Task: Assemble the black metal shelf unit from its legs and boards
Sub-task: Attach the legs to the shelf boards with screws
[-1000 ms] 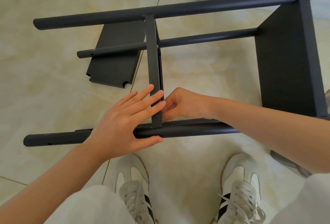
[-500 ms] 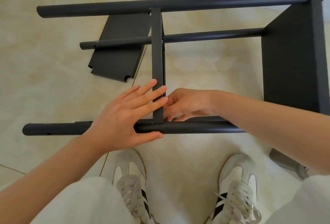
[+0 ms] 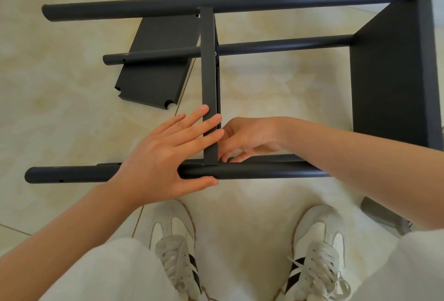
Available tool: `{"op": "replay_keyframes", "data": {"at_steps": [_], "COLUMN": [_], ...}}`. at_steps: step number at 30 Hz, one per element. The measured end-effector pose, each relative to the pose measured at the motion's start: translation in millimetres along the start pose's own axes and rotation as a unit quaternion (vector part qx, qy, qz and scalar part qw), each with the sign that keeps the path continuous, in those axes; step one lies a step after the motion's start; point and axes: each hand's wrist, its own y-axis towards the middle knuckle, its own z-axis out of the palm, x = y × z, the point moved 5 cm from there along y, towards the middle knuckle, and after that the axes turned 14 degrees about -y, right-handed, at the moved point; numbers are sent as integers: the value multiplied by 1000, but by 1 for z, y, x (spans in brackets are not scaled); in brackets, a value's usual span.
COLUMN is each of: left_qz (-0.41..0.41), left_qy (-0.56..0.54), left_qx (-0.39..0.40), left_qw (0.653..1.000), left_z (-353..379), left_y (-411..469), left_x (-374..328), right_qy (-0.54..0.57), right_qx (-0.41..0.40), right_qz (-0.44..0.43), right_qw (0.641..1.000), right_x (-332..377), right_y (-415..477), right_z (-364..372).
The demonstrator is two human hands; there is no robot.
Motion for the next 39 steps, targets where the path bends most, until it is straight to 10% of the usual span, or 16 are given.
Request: {"op": "replay_keyframes", "data": {"at_steps": [39], "left_qz": [5], "left_qy": [6], "left_qx": [-1], "left_qw": [1000], "left_z": [1], "left_y": [0], "left_x": [-1], "right_qy": [-20], "right_qx": [21], "right_qz": [46], "right_qw": [999], "right_x": [0], "right_y": [4], "right_z": [-5]}}
